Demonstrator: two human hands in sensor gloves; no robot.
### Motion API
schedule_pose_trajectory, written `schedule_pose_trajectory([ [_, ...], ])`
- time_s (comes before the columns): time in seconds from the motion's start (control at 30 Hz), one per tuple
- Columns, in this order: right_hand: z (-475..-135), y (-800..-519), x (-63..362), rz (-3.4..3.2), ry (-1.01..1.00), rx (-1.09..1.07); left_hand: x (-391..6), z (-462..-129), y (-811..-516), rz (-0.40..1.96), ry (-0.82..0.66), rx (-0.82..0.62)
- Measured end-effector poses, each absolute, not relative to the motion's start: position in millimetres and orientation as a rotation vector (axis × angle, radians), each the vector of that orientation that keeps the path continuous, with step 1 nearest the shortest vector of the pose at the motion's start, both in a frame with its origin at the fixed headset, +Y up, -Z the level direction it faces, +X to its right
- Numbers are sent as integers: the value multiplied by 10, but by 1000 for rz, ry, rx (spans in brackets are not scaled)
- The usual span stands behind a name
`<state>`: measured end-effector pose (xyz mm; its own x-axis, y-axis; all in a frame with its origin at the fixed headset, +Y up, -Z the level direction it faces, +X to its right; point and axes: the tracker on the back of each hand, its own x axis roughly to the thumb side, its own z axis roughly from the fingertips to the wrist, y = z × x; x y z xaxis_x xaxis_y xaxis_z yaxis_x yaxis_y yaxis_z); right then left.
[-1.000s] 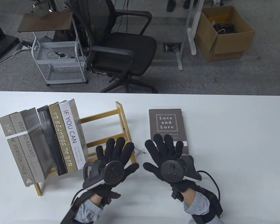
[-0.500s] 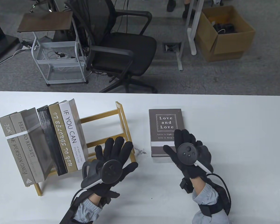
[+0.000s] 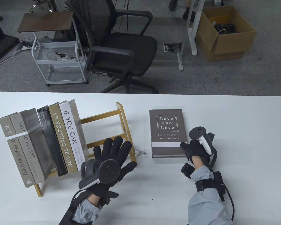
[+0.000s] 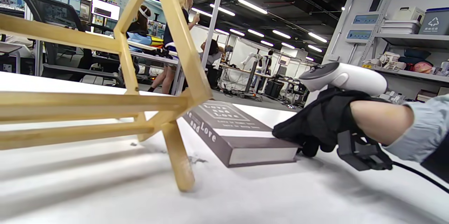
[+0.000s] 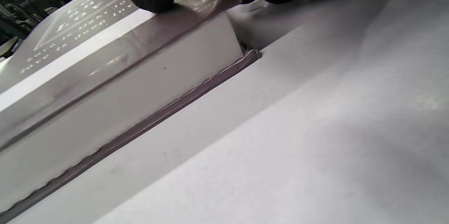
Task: Push a thick book into a tightly packed book rack slot
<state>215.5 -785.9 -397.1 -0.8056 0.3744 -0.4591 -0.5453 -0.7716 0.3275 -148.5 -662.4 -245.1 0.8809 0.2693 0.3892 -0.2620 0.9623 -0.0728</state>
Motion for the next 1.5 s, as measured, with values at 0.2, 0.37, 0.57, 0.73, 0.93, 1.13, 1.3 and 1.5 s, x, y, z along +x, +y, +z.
schedule_pose_trajectory([
  [0.2, -4044, -7875, 2183, 2346, 642, -540, -1486, -2452, -6624, 277, -404, -20],
  [0.37, -4045, -7924, 2291, 2195, 618, -547, -1482, -2450, -6623, 274, -402, -19],
  [0.57, -4064, -7922, 2310, 2118, 626, -557, -1495, -2451, -6621, 280, -396, -16],
  [0.73, -4050, -7873, 2282, 2039, 611, -522, -1500, -2455, -6621, 289, -398, -18],
  [0.93, -4028, -7731, 2247, 2045, 583, -476, -1509, -2451, -6614, 298, -399, -15],
  [1.13, -4011, -7728, 2227, 2006, 571, -427, -1519, -2448, -6613, 302, -399, -15],
  [1.3, -4002, -7730, 2207, 2000, 554, -367, -1528, -2445, -6610, 307, -398, -14],
  [1.5, -3941, -7638, 2204, 2041, 420, -311, -1537, -2442, -6606, 309, -395, -10],
])
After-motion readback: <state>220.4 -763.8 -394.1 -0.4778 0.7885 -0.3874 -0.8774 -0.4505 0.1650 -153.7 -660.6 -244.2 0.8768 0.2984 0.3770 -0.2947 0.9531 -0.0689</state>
